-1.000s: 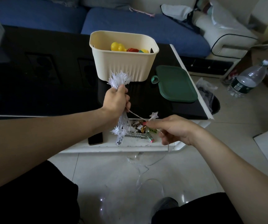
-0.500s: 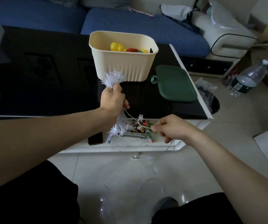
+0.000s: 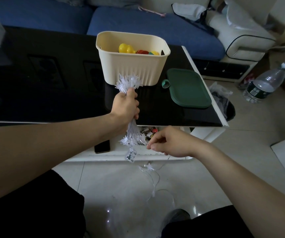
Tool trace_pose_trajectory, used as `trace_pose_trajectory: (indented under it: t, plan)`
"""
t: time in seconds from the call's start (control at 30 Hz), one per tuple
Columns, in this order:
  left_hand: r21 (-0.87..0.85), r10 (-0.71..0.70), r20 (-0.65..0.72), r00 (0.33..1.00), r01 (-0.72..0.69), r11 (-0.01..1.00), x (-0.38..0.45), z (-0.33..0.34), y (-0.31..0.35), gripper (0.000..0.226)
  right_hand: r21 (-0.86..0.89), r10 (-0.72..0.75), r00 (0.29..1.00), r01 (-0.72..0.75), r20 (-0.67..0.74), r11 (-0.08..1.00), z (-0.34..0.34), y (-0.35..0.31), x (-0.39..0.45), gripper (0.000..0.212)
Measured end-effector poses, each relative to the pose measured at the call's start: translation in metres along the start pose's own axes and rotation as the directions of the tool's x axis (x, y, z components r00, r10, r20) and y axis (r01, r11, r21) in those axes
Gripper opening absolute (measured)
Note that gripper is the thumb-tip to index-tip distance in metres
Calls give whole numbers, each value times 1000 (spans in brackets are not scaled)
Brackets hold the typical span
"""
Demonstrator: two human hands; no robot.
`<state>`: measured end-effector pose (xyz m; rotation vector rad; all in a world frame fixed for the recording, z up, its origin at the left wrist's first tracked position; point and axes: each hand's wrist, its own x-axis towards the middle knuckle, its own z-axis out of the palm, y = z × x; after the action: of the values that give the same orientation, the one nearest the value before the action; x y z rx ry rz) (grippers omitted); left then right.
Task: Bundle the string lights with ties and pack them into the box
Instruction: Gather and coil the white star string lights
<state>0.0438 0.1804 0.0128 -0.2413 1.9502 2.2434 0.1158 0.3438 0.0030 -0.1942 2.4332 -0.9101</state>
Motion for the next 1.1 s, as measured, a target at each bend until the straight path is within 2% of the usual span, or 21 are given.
trace_pose_trajectory:
  t: [0.07,0.17,0.3,0.43,0.67,0.83,1.0,1.1]
  plan:
    - [-17,-39,13,999,39,999,0,0,1,20,-22,-26,999,25,-44,999,0,-2,0,14]
    - [-16,-45,29,999,45,999,-1,1,-1,16,46,-34,995,38,-90,998,1,-4,0,7]
    - [22,10,15,1000,-10,1000,-2,1,-2,13,129,-93,993,102,-74,986,0,-11,-4,8]
    - [49,59,14,998,-60,997,-2,1,-2,14,182,-161,980,181,-115,967,-2,-18,-8,13]
    - [56,52,101,993,-58,997,-7,2,-2,15,138,-34,987,56,-157,989,0,-13,-5,12]
    - [78,26,165,986,-40,996,-10,5,-3,21,89,-14,979,33,-203,995,0,-15,-5,23]
    - [87,-55,215,975,37,996,-13,6,-4,22,55,-36,956,54,-291,997,-2,-19,-5,28]
    - [86,-80,216,973,63,994,-13,7,-5,22,59,-68,967,86,-246,995,-2,-18,-3,24]
